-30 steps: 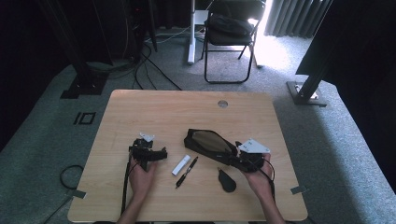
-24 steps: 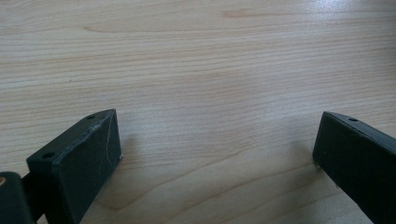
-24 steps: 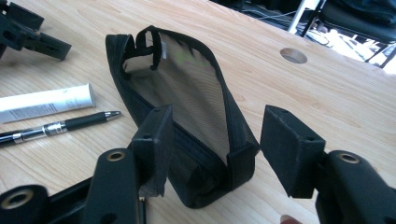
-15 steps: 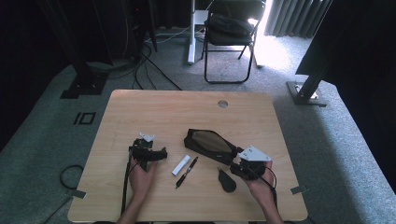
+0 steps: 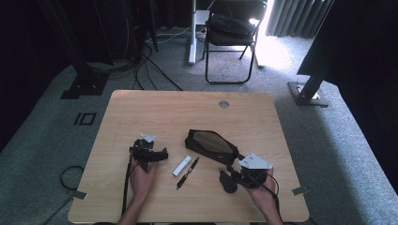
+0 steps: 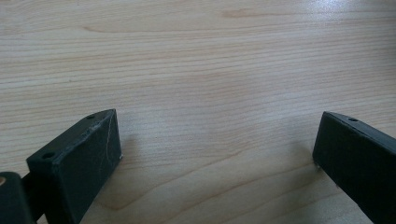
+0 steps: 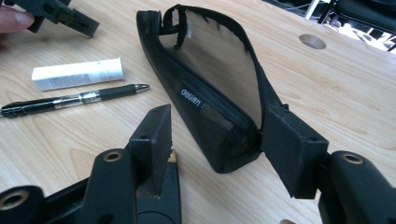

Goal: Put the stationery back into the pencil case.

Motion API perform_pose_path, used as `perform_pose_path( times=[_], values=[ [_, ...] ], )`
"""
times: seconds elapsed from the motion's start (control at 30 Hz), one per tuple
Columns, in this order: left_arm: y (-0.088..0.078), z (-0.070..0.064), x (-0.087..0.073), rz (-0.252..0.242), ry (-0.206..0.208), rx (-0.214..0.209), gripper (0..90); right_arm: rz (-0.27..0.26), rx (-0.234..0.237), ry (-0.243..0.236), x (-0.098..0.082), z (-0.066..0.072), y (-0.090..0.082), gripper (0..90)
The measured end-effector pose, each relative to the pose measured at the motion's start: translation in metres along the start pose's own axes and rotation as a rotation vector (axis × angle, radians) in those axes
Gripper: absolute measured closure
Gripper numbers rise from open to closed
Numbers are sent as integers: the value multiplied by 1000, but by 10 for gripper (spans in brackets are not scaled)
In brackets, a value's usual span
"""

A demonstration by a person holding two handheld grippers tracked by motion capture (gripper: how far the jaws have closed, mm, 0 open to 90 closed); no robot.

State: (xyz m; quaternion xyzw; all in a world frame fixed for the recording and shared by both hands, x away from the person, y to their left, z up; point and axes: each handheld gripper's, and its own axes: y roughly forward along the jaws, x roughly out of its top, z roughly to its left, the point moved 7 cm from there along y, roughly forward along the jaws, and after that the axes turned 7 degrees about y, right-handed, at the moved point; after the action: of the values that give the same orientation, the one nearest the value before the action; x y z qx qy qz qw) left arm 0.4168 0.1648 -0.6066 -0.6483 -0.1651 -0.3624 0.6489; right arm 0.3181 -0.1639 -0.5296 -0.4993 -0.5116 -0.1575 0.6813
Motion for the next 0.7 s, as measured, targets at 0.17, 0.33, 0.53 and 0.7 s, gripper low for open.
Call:
perform_pose_path(
  times=[0.17,0.33,0.53,0.7],
  values=[
    [0,0,0,0,0,0,13,-1,11,5,-3,3,-3,419],
    [0,0,0,0,0,0,13,5,17,8,-8,6,-5,415],
    [0,0,0,1,0,0,13,14,19,20,-16,8,-7,415],
    [0,0,0,0,0,0,13,24,18,31,-22,8,-9,415]
  ],
)
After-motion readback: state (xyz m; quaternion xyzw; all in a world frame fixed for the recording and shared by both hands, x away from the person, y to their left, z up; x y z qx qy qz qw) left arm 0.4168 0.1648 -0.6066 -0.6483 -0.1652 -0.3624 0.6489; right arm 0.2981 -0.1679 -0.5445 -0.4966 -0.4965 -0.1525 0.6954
